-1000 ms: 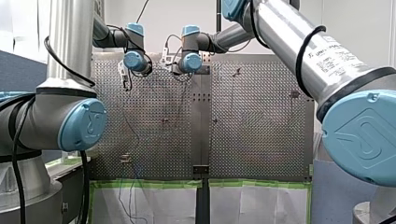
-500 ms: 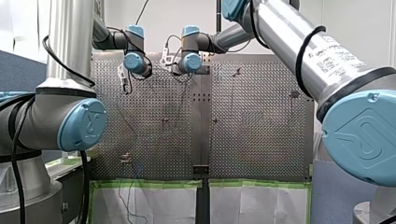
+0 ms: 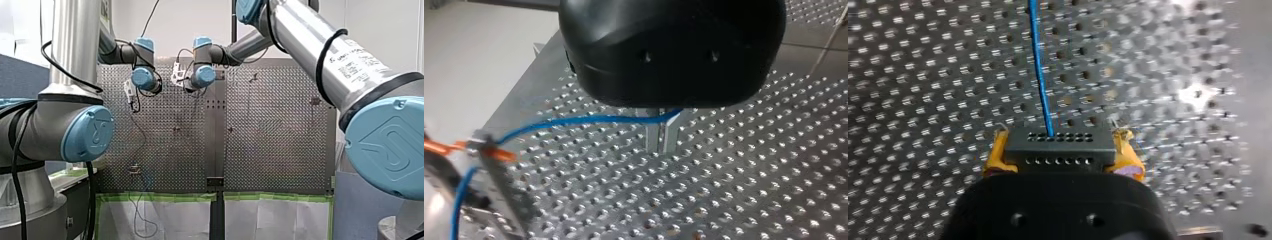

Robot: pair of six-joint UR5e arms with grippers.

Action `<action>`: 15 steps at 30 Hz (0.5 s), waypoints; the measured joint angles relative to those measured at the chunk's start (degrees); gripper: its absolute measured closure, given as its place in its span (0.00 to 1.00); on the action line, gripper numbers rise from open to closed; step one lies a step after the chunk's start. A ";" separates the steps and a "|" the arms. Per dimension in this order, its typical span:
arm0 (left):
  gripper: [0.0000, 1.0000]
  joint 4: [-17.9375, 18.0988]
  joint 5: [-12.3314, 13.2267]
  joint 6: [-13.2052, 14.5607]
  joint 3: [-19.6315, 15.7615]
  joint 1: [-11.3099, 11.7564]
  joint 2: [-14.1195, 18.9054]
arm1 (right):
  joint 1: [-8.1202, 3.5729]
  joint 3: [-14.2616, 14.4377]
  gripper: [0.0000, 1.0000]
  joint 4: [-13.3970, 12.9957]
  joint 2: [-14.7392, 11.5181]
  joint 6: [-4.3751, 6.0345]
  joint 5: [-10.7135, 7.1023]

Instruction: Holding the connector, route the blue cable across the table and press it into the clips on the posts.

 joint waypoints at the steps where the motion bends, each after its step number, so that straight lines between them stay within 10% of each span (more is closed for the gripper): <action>1: 1.00 0.41 -0.10 -0.15 -0.44 0.00 0.00 | 0.00 0.39 1.00 0.02 0.00 -0.01 0.00; 15: 1.00 6.18 -3.20 -1.86 -7.06 -0.18 -3.42 | -0.33 5.74 1.00 0.23 0.04 -0.16 0.08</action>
